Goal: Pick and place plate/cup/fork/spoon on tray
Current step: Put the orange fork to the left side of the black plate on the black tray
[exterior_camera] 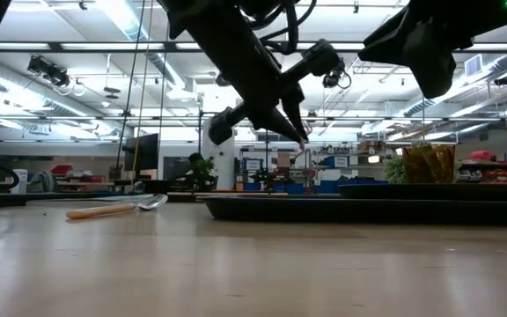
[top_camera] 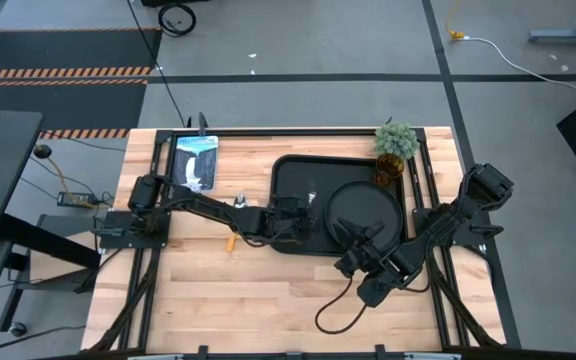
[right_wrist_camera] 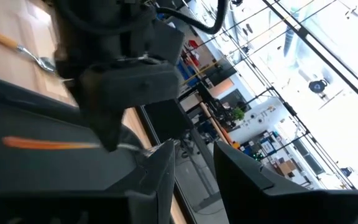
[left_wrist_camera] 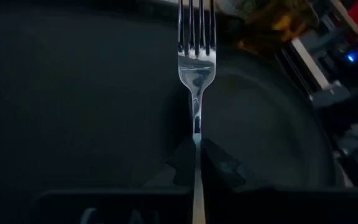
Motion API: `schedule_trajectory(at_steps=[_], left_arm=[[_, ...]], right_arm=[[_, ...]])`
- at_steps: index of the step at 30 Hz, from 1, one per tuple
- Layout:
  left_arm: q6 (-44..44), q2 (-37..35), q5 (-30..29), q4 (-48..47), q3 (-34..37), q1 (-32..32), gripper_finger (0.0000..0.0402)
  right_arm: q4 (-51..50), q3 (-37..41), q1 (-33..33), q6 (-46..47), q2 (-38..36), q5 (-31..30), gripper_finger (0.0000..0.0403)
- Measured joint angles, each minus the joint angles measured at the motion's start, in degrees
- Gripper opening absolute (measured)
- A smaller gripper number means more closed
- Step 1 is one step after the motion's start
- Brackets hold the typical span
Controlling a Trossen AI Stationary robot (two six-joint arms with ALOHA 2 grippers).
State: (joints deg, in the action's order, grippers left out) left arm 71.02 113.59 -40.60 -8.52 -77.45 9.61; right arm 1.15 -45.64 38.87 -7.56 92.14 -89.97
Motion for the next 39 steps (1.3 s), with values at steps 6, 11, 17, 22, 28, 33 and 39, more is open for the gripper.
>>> schedule_trajectory(at_steps=[6, 11, 17, 22, 28, 33, 39], left_arm=[[-1.74, 5.41, 0.56, -1.22, -5.32, 0.7, 0.0018], [-1.04, 11.19, 2.27, -12.7, -15.7, 0.04, 0.0018], [4.56, 15.58, 3.88, -26.67, -22.6, -1.12, 0.0021], [6.33, 15.54, 6.47, -27.73, -20.87, -2.09, 0.004], [7.1, 15.56, 9.46, -27.84, -20.81, -3.45, 0.0054], [7.12, 15.56, 9.71, -27.83, -20.79, -3.47, 0.0056], [-0.57, 15.56, 17.26, -30.03, -20.79, -3.46, 0.0056]], right_arm=[[-1.49, 0.0, 0.0, 0.09, -0.11, 0.0, 0.0119], [-2.47, 0.02, 0.13, 0.18, -0.56, 0.01, 0.0119], [-2.66, 0.02, 0.5, 0.47, -0.74, 0.08, 0.0119], [-2.75, 0.02, 1.05, 0.49, -0.74, 0.44, 0.0119], [-2.55, 0.02, 1.99, 1.45, -0.74, 1.03, 0.0119], [-2.74, 0.02, 3.14, 1.45, -0.74, 1.05, 0.0119], [-2.97, 0.02, 3.41, 1.8, -0.74, 1.11, 0.0119]])
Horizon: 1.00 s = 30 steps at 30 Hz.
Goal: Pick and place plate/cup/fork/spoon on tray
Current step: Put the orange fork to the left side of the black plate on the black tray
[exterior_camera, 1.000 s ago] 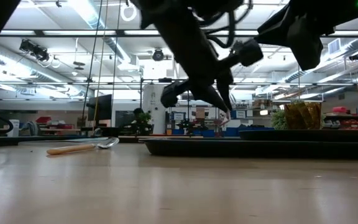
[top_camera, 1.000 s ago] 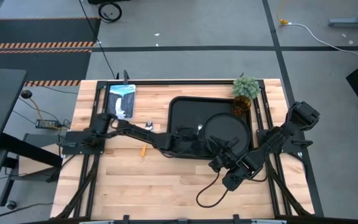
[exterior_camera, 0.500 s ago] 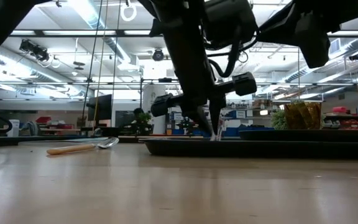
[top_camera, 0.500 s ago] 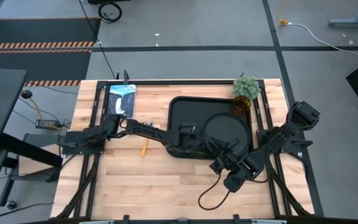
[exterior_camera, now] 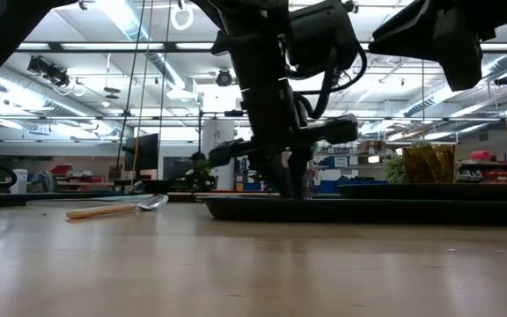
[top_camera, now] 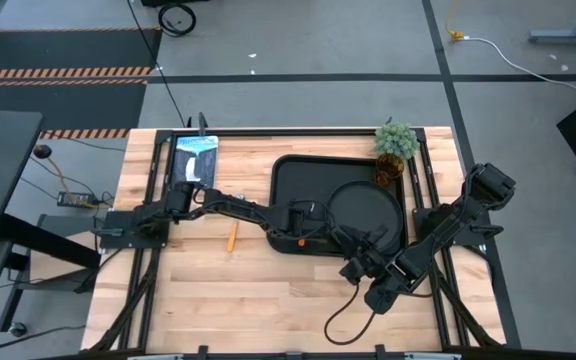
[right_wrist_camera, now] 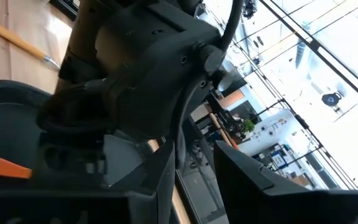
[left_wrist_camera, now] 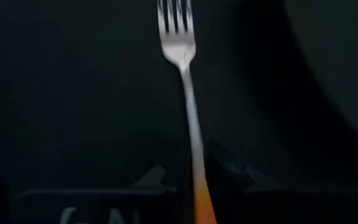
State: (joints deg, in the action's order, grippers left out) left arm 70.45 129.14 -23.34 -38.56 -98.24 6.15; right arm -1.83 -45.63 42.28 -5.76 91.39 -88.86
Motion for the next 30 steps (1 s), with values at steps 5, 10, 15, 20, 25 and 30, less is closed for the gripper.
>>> schedule_trajectory(at_steps=[5, 10, 15, 20, 25, 30], left_arm=[[-4.96, 0.0, -0.23, -2.13, 0.0, 0.22, 0.0048], [-4.36, 0.0, -1.81, -1.49, 0.0, 0.16, 0.0044], [-5.06, 0.0, -4.81, 2.66, 0.02, 0.07, 0.0068], [-6.67, 0.0, -4.71, 4.81, 0.02, -0.47, 0.012], [-5.11, 1.83, -1.02, 4.31, 0.02, -1.78, 0.0141], [-3.7, 2.73, 0.21, 4.54, -0.13, -2.32, 0.0127]], right_arm=[[0.0, 0.0, -0.02, 0.24, 0.0, 0.02, 0.0119], [0.0, 0.0, -0.02, 0.26, 0.0, 0.48, 0.0119], [0.01, 0.0, -0.02, 0.32, 0.0, 0.52, 0.0119], [0.02, 0.0, -0.02, 0.37, 0.0, 0.87, 0.0119], [0.02, 0.0, -0.02, 1.22, 0.0, 2.26, 0.0119], [0.02, 0.0, -0.02, 1.57, 0.0, 3.08, 0.0119]])
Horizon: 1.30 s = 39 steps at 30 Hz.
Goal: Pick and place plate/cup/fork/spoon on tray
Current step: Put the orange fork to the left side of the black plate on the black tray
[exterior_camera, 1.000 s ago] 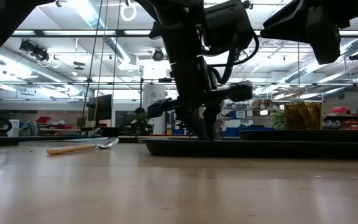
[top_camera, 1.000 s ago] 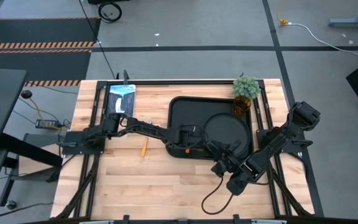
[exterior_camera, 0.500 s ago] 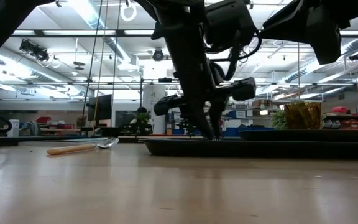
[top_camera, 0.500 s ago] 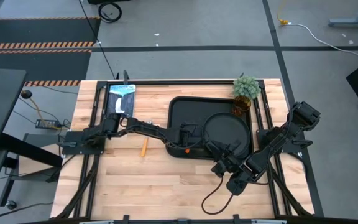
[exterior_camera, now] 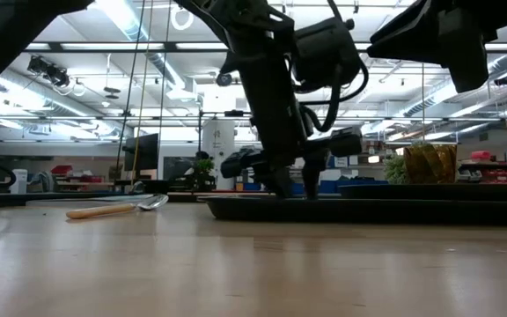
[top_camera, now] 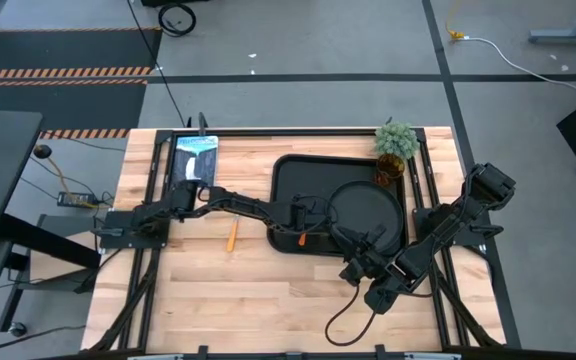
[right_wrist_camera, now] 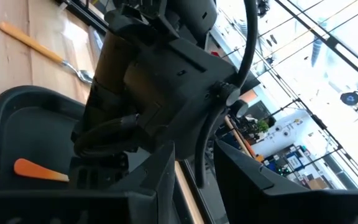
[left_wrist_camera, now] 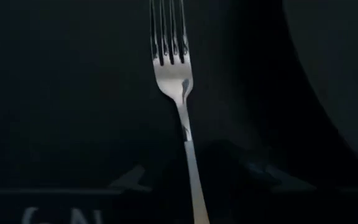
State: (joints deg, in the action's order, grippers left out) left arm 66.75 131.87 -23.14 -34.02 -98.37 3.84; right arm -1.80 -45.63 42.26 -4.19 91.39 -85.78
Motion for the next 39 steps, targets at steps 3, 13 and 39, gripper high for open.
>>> schedule_trajectory(at_steps=[3, 13, 39], left_arm=[[0.43, 0.02, -0.22, -0.15, 0.01, -0.02, 0.0112], [4.56, 0.17, 0.11, -0.1, 0.02, -0.42, 0.0029], [14.37, 0.76, -1.25, -0.2, -3.13, 0.57, 0.0026]], right_arm=[[0.0, 0.0, 0.0, -0.1, 0.0, 0.01, 0.0119], [0.01, 0.0, 0.42, 0.13, 0.0, 1.25, 0.0119], [-0.36, -0.02, 1.22, -3.39, 0.09, -4.2, 0.0119]])
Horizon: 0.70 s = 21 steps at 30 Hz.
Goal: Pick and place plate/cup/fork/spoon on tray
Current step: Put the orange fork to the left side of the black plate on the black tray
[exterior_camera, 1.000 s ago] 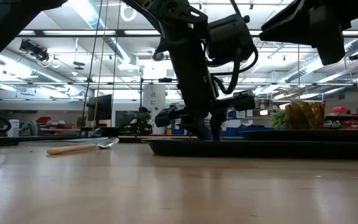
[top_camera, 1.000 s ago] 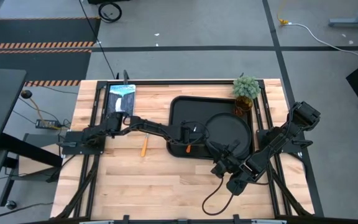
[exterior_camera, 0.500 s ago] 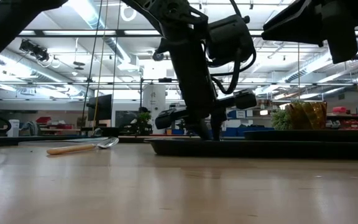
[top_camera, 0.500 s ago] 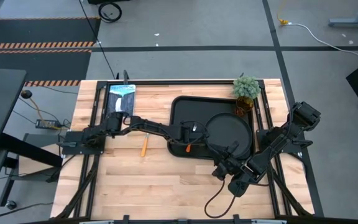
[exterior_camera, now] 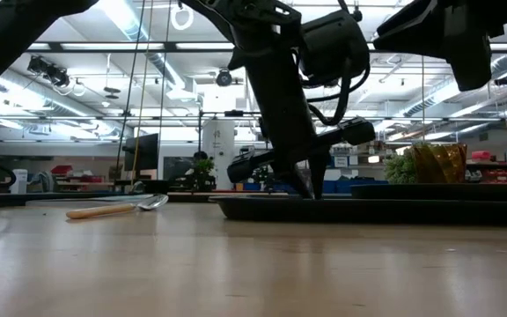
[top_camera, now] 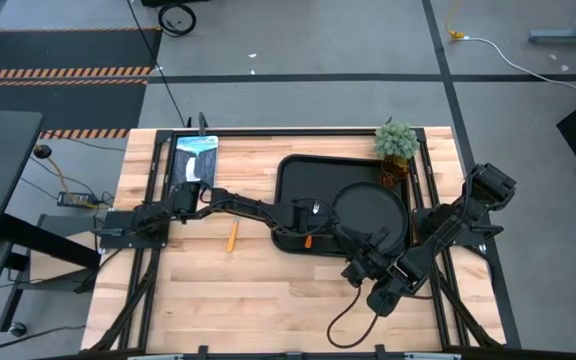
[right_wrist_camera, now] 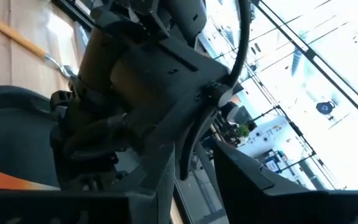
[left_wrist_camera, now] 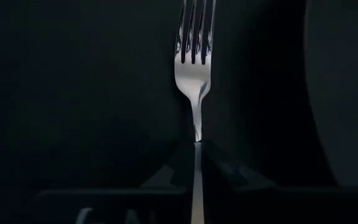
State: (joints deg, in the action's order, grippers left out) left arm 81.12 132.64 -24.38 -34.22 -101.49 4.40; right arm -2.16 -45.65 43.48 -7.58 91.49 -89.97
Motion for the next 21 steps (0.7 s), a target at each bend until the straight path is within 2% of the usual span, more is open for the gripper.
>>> schedule_trajectory(at_steps=[6, 14, 21], left_arm=[[4.36, -0.04, -2.26, 0.07, -0.04, 0.28, 0.0018], [6.72, -0.13, -2.69, 0.11, -0.09, 0.48, 0.0029], [5.3, -0.26, -3.29, 0.13, -0.11, 0.73, 0.0058]], right_arm=[[-0.97, 0.0, 0.04, -2.13, 0.06, 0.72, 0.0119], [-0.96, 0.0, 0.04, -4.01, 0.06, 10.21, 0.0119], [-0.95, 0.0, 0.04, -5.68, 0.06, 10.58, 0.0119]])
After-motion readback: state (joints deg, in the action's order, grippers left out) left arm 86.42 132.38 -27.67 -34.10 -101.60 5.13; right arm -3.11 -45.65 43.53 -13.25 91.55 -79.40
